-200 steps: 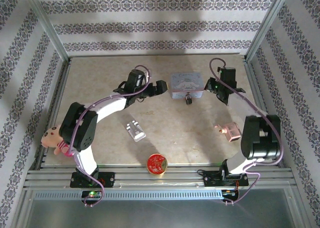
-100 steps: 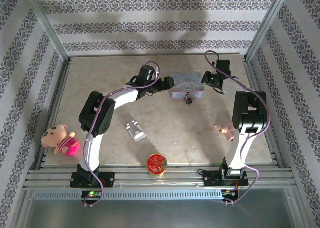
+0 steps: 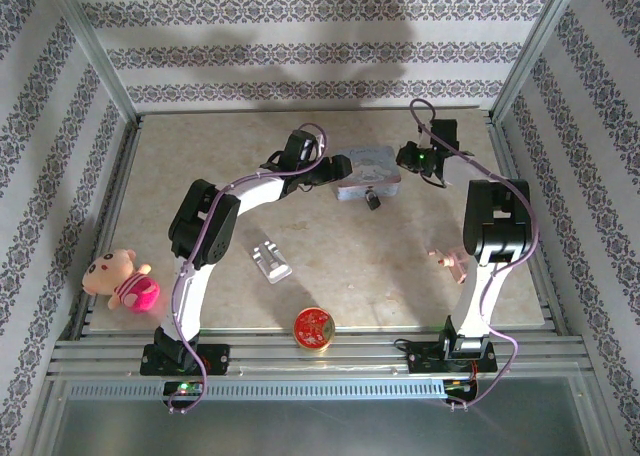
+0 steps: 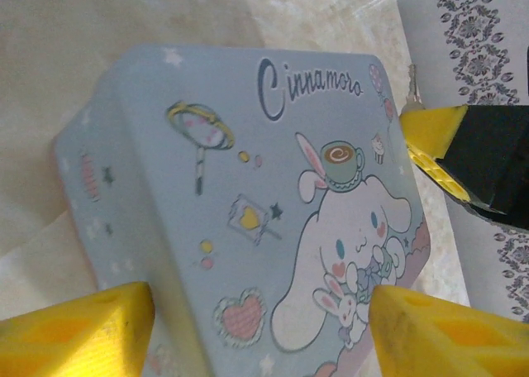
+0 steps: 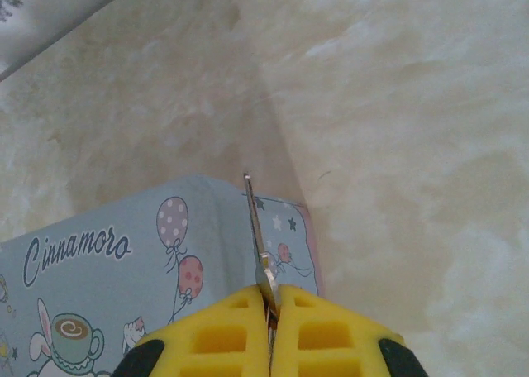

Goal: Unlock the padlock with the key

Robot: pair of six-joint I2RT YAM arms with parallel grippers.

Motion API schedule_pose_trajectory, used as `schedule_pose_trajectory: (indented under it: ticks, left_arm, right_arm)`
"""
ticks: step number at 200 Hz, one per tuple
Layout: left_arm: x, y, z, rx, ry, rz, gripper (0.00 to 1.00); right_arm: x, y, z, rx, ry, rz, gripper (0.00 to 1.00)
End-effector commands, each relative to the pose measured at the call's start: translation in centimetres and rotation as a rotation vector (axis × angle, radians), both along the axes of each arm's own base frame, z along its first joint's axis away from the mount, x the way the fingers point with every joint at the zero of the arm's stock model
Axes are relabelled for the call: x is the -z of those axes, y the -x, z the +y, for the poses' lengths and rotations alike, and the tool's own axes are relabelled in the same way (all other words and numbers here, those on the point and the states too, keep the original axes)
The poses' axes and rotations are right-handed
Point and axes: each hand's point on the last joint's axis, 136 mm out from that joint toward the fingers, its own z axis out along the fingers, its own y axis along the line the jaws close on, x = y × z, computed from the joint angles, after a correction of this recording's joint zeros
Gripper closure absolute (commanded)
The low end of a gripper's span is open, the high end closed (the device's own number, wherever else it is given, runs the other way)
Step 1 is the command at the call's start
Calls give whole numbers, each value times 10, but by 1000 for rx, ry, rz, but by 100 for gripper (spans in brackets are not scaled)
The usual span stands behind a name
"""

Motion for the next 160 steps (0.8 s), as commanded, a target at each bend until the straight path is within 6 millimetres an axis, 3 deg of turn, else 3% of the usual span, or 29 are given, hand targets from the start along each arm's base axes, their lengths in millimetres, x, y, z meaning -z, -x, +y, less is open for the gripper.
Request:
schedule_pose_trajectory:
  ticks: [1,46,103,135,160]
  left_arm:
    - [-9,15,-1,18,9,-11,34]
    - [-17,46,28,-32,-10,-31,35]
    - [-11,82,81,-152,8,-1,35]
    - [1,83,99,-183,6,27,36]
    - [0,70,103,-190,29,18,37]
  right_arm:
    - [0,21,36,-62,-54,32,100]
    - [-16,49,84,-103,-66,14,100]
    - [-22,86,153,-144,-75,0,100]
    - [-19,92,180,-154,-68,-2,100]
    - [-24,87,180,-136,-59,-15,100]
